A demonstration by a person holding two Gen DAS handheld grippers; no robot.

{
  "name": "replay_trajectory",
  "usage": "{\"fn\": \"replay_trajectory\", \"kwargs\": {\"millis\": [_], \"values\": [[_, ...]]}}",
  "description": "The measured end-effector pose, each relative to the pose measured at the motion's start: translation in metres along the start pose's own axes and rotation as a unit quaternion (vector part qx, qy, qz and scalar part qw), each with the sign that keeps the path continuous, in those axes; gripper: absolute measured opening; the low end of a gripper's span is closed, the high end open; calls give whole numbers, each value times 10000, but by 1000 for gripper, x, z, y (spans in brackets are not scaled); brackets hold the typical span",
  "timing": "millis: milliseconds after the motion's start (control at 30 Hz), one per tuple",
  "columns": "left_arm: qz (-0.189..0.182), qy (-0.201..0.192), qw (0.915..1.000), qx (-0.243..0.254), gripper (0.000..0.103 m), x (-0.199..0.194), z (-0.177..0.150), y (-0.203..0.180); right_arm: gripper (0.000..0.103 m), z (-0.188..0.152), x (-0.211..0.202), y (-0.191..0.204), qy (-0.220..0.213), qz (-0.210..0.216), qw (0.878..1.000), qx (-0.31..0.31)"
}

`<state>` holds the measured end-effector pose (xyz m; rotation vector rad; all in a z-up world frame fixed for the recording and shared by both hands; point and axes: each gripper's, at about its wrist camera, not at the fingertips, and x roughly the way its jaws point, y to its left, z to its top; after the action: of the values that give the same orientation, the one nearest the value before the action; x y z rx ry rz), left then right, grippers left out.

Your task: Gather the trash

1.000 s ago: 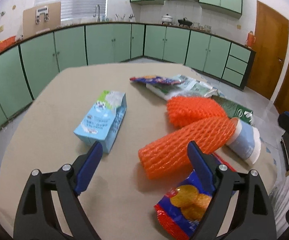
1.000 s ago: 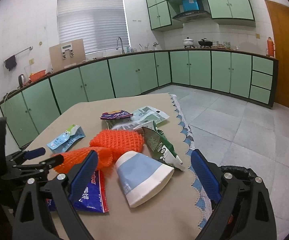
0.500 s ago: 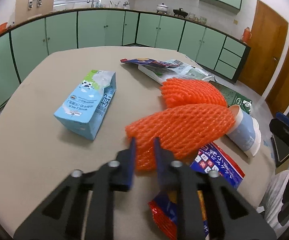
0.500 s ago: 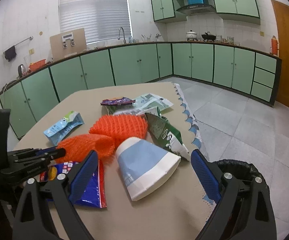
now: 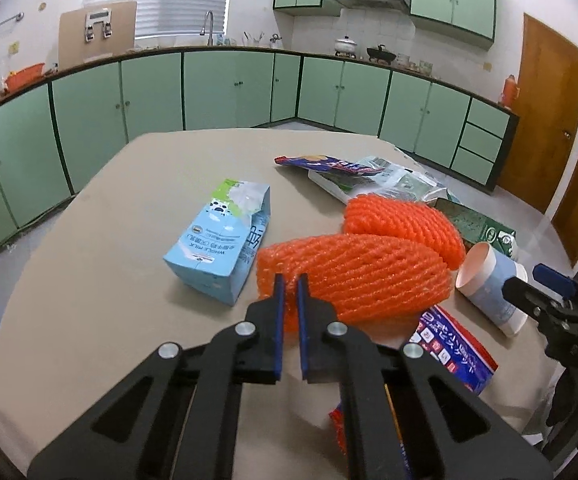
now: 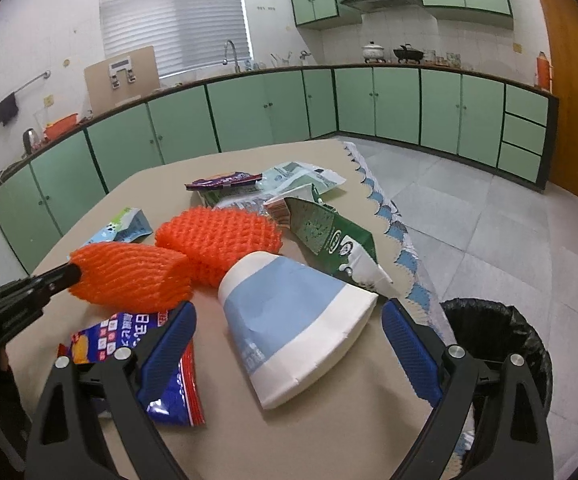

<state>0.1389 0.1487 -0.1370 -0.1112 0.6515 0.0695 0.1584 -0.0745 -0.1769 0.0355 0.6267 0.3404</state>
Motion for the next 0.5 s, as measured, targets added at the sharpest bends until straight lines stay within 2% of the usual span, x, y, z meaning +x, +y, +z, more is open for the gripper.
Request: {"fn": "replay_trajectory", "kwargs": {"millis": [433,500], "values": [[-52,183,9998,2,4,12,-9,2,92,1,29,7,197,-391,9990,50],[-56,182,9998,11,4,12,-9,2,87,0,32,7,281,-332,9991,25]]}}
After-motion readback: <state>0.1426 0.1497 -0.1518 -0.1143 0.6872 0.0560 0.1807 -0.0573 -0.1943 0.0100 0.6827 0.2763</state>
